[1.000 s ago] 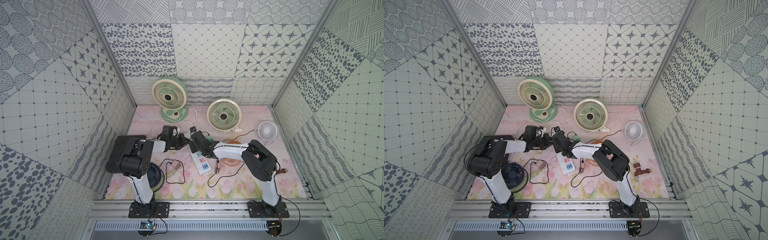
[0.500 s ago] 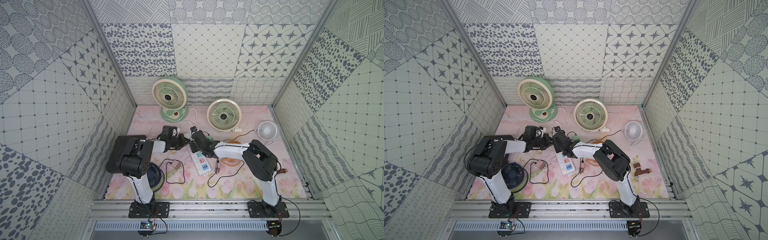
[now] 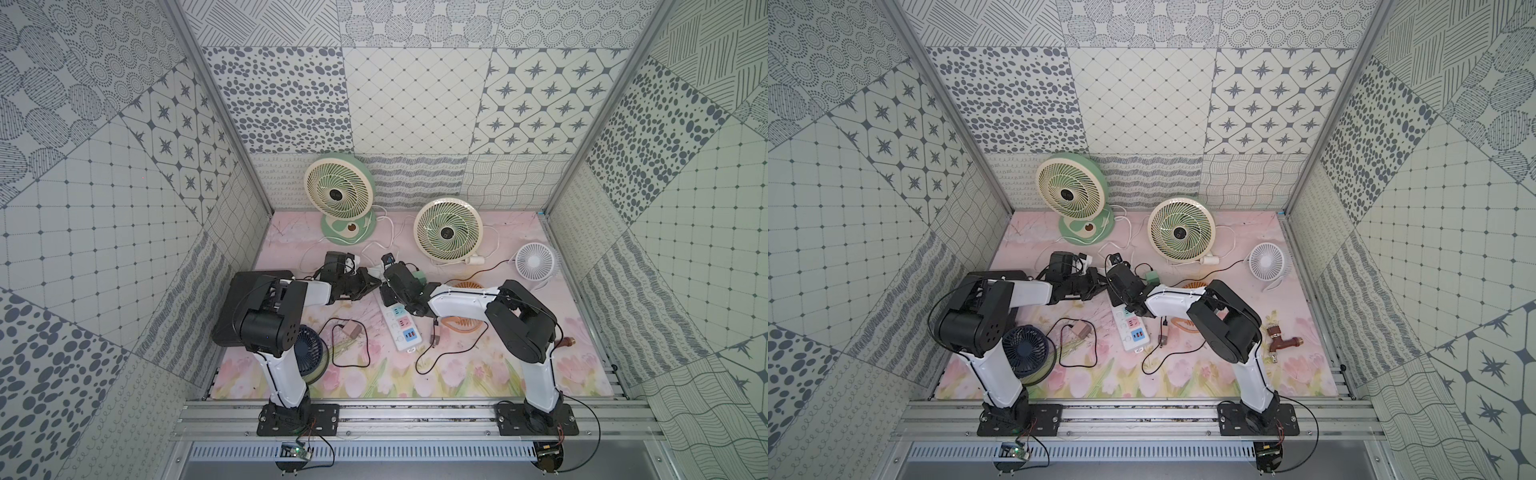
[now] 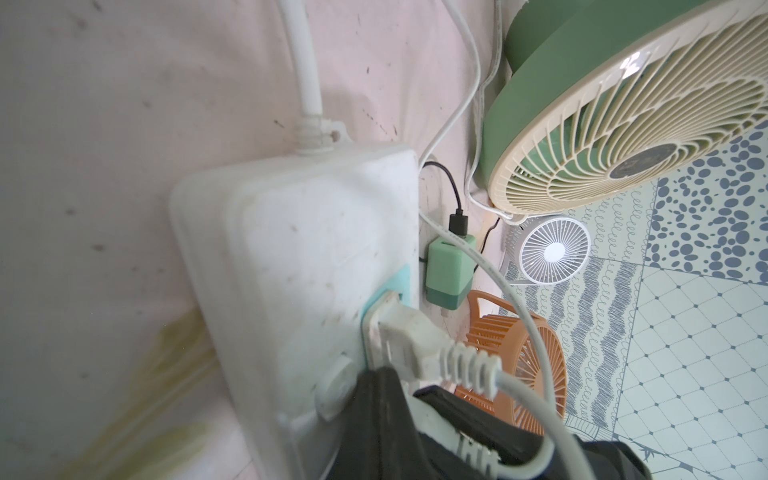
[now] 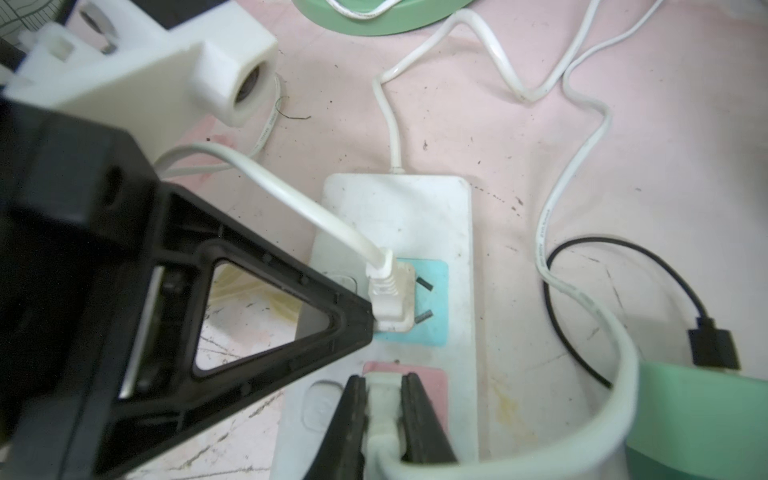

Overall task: Unplug the desk fan from the power strip
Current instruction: Remove the plug from the socket.

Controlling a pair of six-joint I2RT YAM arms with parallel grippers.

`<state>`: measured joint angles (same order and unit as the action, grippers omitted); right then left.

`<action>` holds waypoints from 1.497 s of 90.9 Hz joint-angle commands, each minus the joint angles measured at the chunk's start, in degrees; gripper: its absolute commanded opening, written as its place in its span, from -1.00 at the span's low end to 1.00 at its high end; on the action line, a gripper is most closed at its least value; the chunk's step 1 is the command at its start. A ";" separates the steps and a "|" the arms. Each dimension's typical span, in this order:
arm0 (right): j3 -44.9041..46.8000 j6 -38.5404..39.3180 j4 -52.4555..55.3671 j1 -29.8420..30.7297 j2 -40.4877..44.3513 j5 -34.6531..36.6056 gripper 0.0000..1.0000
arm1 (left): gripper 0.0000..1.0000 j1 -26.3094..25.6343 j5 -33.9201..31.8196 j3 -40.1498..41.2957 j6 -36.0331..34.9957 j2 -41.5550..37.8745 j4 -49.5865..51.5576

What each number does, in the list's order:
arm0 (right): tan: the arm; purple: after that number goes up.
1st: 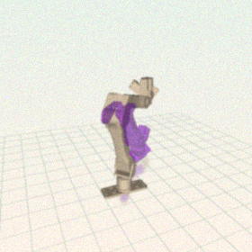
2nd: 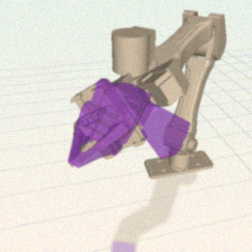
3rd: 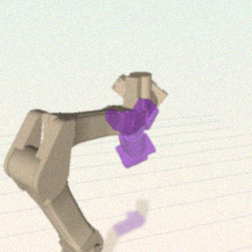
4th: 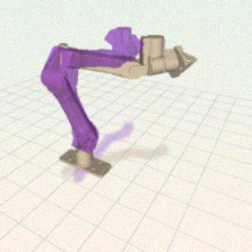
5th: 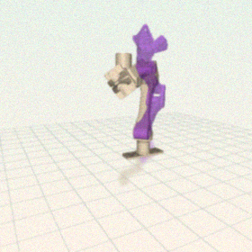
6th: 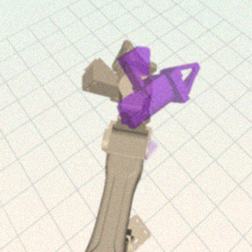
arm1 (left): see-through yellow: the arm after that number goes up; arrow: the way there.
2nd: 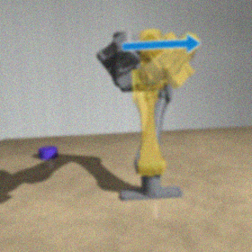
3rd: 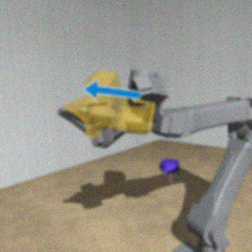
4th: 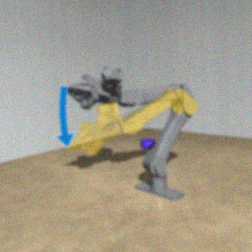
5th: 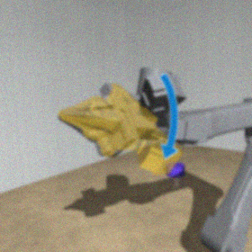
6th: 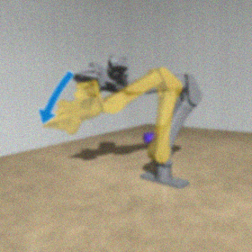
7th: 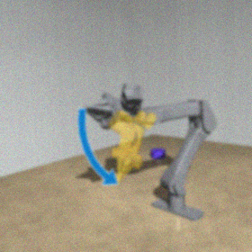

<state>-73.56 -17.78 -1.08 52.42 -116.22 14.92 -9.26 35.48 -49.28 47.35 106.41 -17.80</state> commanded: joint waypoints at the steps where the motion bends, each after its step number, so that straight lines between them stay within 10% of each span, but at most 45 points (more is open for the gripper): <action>1: -2.68 5.63 2.33 3.46 -0.16 5.99 -0.85 | -1.00 0.25 -5.26 0.59 -0.69 0.88 7.34; 24: 1.25 -1.81 -1.66 -0.79 1.87 -1.70 -0.85 | -1.00 0.25 -5.15 0.62 -0.68 0.90 7.28; 44: -3.71 7.10 3.06 4.48 -0.23 7.15 -0.85 | -1.00 0.38 -5.26 0.64 -0.71 0.91 7.39; 63: 0.83 -1.87 -1.20 -0.84 2.37 -1.78 -0.85 | -1.00 0.38 -5.24 0.73 -0.78 0.56 7.52; 136: -2.20 1.72 2.63 2.47 2.84 3.33 -0.85 | -1.00 0.39 -4.62 1.54 0.02 1.64 5.50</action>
<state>-75.11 -16.21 2.76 54.26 -116.16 18.61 -8.91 37.19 -48.51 47.83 106.83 -19.46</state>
